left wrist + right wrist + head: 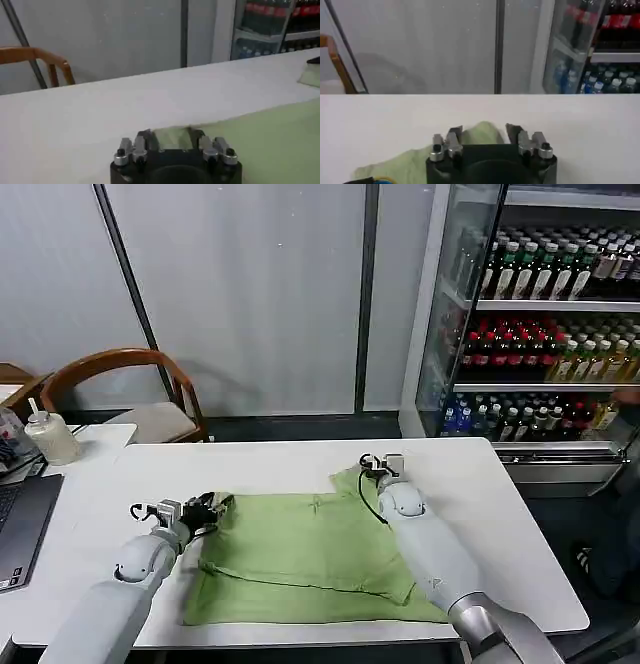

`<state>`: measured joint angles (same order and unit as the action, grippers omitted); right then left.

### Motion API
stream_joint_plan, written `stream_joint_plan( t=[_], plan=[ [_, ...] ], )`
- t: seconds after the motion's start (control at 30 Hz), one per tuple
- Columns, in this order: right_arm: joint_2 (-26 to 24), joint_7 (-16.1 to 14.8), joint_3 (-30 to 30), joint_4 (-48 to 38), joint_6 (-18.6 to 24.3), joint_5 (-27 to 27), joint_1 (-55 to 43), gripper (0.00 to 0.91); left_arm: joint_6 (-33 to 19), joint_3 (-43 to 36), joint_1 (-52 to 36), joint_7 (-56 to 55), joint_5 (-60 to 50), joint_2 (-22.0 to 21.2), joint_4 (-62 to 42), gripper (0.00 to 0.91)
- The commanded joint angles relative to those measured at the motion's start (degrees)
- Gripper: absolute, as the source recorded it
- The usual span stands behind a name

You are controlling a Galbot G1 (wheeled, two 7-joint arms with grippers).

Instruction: Fold and organize the clothes.

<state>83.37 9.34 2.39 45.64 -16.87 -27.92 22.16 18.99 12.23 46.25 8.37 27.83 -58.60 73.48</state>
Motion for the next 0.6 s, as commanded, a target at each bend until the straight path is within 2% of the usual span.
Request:
stream_joint_plan(
  t=[0.03, 0.4, 0.6],
  plan=[
    [0.14, -0.64, 0.26, -1.13, 0.05, 0.03, -0.25, 0.000, -0.37, -0.17, 0.07, -0.17, -0.41, -0.31, -0.10, 0.020],
    [-0.25, -1.02, 0.63, -0.24, 1.12, 1.76, 0.12, 0.000, -0.70, 0.08, 0.55, 0.01, 0.16, -0.39, 1.35, 0.020],
    [-2.67, -0.02, 0.68, 6.70, 0.86, 1.73, 1.96, 0.000, -0.90, 1.14, 2.30, -0.68, 3.90, 1.05, 5.40, 0.020]
  ],
)
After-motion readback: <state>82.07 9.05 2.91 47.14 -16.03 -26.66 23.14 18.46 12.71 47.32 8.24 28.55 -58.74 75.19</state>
